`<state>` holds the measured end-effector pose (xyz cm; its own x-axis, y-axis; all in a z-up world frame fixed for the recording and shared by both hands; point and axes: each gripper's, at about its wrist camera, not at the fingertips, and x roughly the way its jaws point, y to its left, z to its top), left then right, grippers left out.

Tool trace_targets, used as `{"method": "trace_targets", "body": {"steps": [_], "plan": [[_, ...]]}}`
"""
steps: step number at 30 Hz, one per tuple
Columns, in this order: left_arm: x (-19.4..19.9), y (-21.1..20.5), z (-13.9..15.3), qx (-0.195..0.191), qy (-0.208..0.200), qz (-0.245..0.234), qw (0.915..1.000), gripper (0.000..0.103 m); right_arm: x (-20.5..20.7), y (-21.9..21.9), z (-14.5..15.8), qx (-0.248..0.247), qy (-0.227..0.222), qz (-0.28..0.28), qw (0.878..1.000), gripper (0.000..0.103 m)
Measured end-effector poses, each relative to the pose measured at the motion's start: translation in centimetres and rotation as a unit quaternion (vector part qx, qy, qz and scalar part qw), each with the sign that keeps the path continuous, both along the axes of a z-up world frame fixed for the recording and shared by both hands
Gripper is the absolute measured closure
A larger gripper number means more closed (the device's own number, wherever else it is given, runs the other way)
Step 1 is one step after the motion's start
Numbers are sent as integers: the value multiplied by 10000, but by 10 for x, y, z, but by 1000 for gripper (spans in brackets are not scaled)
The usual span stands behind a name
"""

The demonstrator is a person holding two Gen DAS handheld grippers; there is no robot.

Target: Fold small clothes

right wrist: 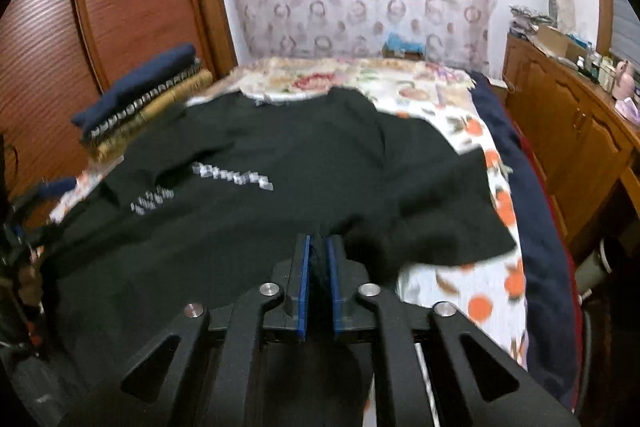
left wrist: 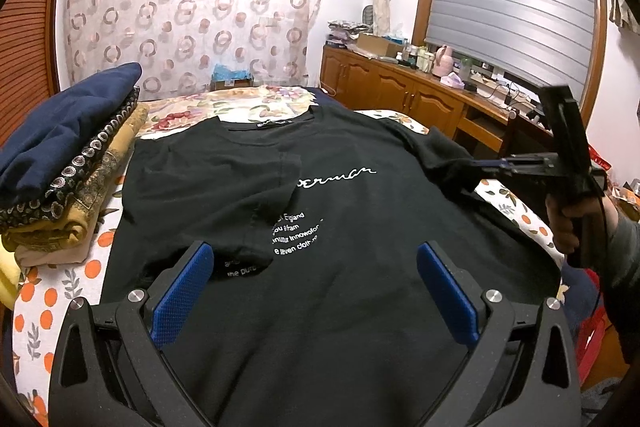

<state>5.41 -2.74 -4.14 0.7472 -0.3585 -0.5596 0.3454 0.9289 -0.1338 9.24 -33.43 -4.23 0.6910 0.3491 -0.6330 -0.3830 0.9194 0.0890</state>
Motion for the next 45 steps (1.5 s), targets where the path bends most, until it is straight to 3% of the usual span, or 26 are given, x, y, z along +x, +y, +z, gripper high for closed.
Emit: {"method": "trace_targets", "body": {"steps": [3,4,9,15,19,24,26,27,28,31,35,39,45], "plan": [[0,-3,0,24,-13,-9,10000,1,-12,-16,7,-61,-69,-150,9998,62],[0,-3,0,25,-21,-6,10000,1,-19,-19,13,-71,-109,-211,9997,59],[-1,-5,0,12,-36,-21,10000,1,-23,-39,24,-175,-148,-709,9972,56],[-1,-5,-3,41,17,-20,10000,1,31,-35,9,-379,199,-1216,9917,56],[-1,-4,-3,53,34,3,10000,1,62,-34,4,-534,407,-1365,9884,56],[-1,-4,-5,54,66,-1,10000,1,64,-28,12,-570,410,-1357,9883,56],[-1,-4,-5,43,71,-6,10000,1,59,-25,13,-567,365,-1202,9905,71],[-1,-4,-4,44,66,-7,10000,1,57,-22,13,-550,371,-1050,9923,91],[-1,-4,-4,50,63,-3,10000,1,57,-21,13,-564,400,-973,9929,97],[-1,-2,-3,38,43,38,10000,1,50,-12,25,-428,282,-711,9961,99],[1,2,-2,-22,48,108,9999,1,36,15,65,-255,-202,-352,9988,99],[0,4,-2,-14,28,134,9999,1,26,61,105,-230,-599,213,9977,99],[2,9,-3,-13,41,170,9998,1,27,126,130,-299,-827,820,9927,99]]}}
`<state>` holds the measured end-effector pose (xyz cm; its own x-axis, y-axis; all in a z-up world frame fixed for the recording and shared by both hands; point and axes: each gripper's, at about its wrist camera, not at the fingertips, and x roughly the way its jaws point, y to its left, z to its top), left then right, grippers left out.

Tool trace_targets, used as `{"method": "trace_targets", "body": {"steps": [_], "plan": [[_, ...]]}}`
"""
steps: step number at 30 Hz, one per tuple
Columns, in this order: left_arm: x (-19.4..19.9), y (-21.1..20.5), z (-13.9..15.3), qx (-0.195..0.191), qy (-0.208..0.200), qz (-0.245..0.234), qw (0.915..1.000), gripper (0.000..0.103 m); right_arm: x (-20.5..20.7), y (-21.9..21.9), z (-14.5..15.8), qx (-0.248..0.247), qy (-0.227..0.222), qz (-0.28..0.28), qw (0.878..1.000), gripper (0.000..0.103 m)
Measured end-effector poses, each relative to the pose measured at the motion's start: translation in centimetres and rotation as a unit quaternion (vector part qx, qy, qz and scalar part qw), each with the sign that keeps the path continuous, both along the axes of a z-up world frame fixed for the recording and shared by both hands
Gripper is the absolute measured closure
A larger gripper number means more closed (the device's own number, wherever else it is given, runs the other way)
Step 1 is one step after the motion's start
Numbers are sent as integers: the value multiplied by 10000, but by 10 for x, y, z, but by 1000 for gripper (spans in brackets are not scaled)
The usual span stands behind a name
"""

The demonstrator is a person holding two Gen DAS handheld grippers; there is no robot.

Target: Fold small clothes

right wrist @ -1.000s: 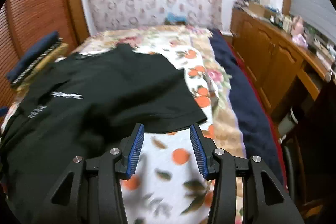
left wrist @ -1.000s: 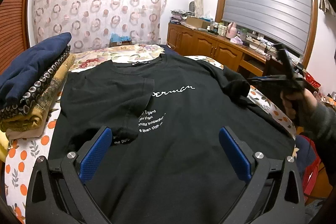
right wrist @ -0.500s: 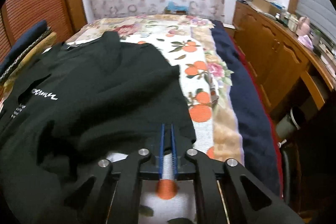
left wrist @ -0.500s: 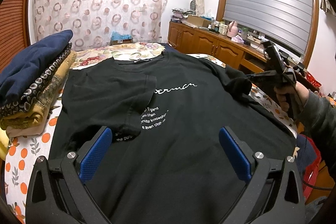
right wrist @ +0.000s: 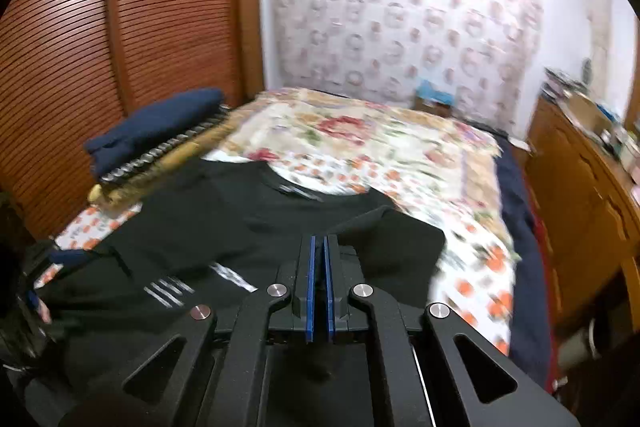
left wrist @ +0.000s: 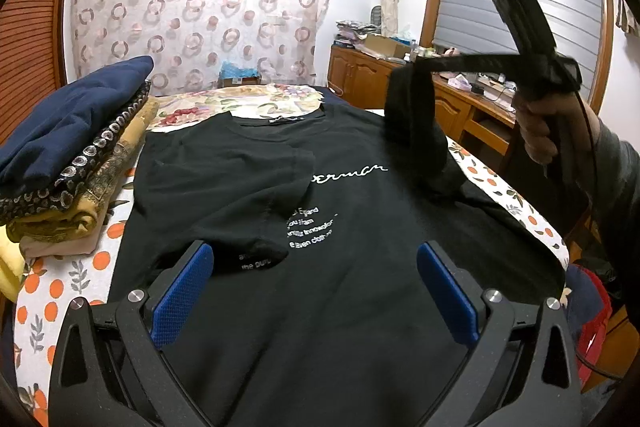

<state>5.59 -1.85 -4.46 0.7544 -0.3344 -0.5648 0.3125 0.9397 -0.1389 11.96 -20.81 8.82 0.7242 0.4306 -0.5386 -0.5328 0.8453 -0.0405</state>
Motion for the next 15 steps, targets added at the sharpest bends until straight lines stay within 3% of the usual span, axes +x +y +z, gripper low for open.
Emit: {"method": "trace_targets", "body": {"steps": [2,3,4,6,15], "plan": [[0,3,1,-10,-5,22,10000,1,5,10,3,17,-22,72,10000,99],[1,4,1,-20,-9,40,10000,1,7,15,3,30,-4,82,10000,94],[1,5,1,-28,-12,48,10000,1,10,16,2,-4,-7,61,10000,78],[1,6,0,-45,-10,68,10000,1,15,14,-5,-87,-39,-6,10000,59],[4,10,-3,-90,20,132,9999,1,13,-6,-46,-364,484,-305,9977,59]]}}
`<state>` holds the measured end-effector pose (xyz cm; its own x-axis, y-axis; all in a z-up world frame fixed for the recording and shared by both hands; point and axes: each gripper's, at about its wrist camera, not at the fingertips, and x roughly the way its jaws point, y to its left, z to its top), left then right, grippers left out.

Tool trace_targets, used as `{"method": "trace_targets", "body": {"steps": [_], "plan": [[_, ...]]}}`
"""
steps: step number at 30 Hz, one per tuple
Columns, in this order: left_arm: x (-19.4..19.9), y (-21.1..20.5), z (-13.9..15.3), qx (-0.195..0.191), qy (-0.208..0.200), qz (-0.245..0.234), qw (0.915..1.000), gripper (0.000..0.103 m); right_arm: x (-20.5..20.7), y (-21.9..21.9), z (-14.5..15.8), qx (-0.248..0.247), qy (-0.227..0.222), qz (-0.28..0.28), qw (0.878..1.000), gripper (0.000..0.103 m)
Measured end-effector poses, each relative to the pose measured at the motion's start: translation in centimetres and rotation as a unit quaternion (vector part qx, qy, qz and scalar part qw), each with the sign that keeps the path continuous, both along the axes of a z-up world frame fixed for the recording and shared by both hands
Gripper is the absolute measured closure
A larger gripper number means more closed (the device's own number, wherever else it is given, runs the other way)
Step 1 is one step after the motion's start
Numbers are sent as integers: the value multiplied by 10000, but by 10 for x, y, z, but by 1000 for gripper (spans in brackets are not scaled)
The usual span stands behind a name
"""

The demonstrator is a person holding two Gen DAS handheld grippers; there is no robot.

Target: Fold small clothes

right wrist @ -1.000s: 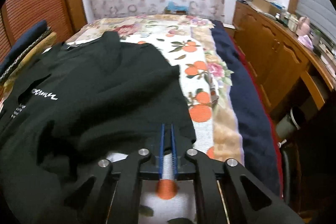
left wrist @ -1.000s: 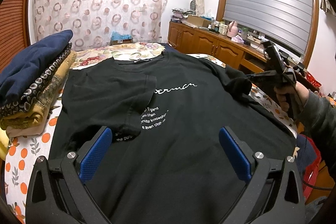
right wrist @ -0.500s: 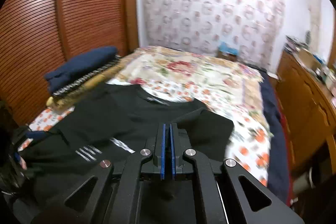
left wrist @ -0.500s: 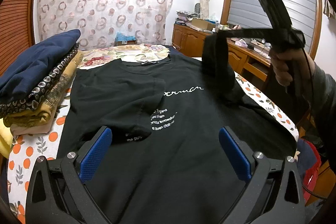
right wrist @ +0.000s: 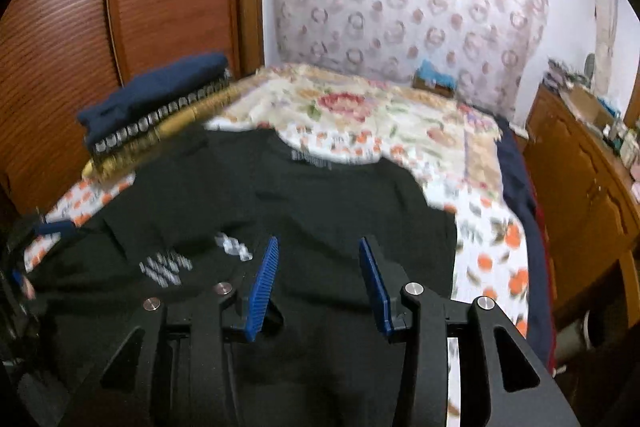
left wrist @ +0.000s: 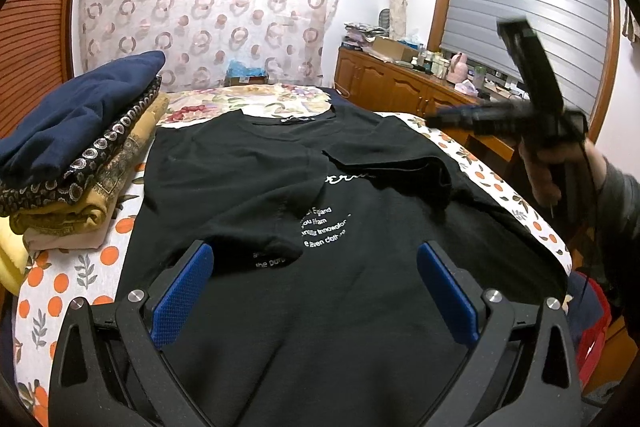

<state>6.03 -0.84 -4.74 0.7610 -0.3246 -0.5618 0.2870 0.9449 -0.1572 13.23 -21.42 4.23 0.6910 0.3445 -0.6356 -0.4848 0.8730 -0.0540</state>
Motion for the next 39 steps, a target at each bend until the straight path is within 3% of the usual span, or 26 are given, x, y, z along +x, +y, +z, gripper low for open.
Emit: {"method": "trace_targets", "body": {"steps": [8,9,10,11,17,19,22,27,34,38,39], "plan": [[1,7,-3,-22,63,101,9999,1,-2,17,-29,251,556,223,9979,59],[1,7,-3,-25,65,104,9999,1,-2,23,-32,236,630,322,9972,65],[1,6,-3,-20,65,108,9999,1,-1,29,-36,208,799,480,9954,85],[1,6,-3,-16,65,105,9999,1,1,35,-41,155,915,593,9939,89],[1,9,-3,-23,81,142,9999,1,4,48,-35,454,1034,869,9898,89],[2,11,-4,-31,84,159,9998,1,4,54,-31,428,1006,941,9895,88],[4,13,-3,2,73,199,9998,1,5,54,-26,304,837,838,9925,75],[10,21,-2,62,56,323,9994,1,8,50,-19,278,601,595,9960,68],[18,36,2,216,18,477,9986,1,-9,39,-30,208,401,342,9984,67],[38,48,8,382,48,526,9979,1,3,39,-33,160,316,216,9991,66],[46,52,9,433,68,523,9977,2,6,39,-34,147,302,183,9993,57]]}}
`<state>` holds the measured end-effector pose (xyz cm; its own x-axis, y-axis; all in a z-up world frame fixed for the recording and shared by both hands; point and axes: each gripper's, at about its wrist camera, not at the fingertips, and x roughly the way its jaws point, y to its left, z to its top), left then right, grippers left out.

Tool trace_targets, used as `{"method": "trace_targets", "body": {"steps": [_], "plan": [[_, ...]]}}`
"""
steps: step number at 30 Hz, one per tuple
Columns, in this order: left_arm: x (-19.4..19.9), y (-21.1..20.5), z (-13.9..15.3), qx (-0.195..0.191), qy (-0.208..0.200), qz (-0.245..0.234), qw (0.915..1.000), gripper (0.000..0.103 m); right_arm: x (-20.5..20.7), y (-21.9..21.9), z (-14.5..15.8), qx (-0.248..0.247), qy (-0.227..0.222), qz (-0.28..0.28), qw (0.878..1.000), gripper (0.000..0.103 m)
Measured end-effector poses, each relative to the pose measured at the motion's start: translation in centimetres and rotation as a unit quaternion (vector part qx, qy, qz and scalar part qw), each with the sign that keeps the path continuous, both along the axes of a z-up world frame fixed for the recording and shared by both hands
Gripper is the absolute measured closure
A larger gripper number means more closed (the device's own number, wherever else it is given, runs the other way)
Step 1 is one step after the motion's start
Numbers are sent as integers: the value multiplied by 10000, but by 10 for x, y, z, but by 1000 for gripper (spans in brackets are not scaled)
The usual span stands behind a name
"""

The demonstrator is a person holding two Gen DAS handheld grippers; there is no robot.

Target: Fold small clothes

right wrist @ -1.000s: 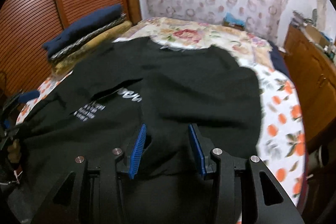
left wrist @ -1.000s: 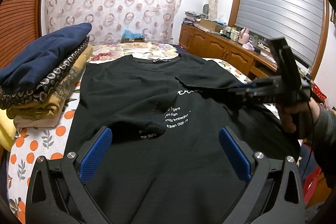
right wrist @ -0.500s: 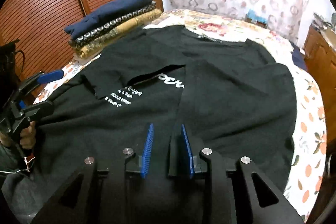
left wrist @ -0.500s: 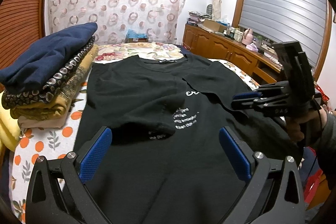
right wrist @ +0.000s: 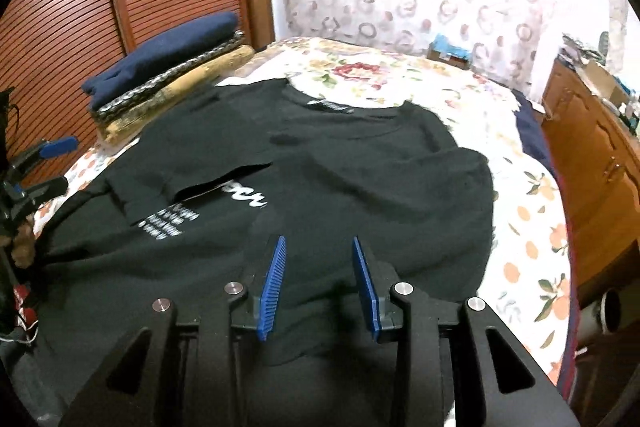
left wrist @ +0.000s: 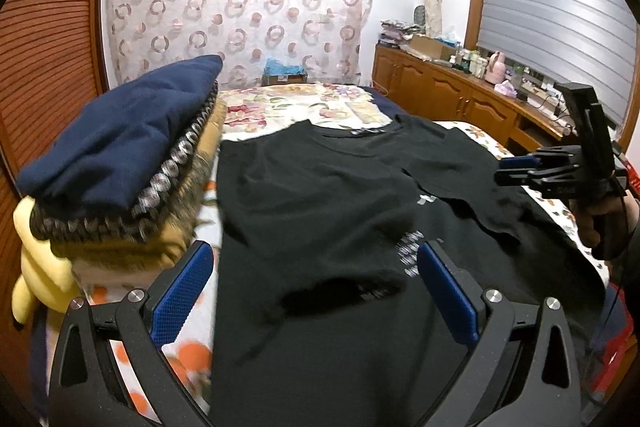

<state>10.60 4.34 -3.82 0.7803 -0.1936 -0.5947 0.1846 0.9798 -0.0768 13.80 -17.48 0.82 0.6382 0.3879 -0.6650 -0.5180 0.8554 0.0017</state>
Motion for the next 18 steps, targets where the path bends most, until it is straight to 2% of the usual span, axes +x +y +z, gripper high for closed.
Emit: {"method": "trace_targets", "body": {"steps": [1,3,9,11,13,15,18], "plan": [[8,2,2,46,14,-5,10000,5,3,0,-2,-16,-20,-50,10000,48],[22,5,4,89,78,-36,9999,13,13,-2,-3,-50,-45,-181,9998,42],[80,3,4,376,470,-86,9982,41,46,-14,-11,-191,-71,-643,9977,41],[97,4,1,496,615,-5,9969,44,57,-16,-18,-290,-38,-745,9968,41],[113,6,-3,598,829,137,9947,53,66,-14,-23,-396,-27,-815,9959,41],[125,5,-7,717,925,163,9930,55,73,-13,-27,-409,-5,-831,9957,41],[143,0,-13,972,1124,153,9888,65,82,-8,-34,-423,48,-853,9954,41]]}}
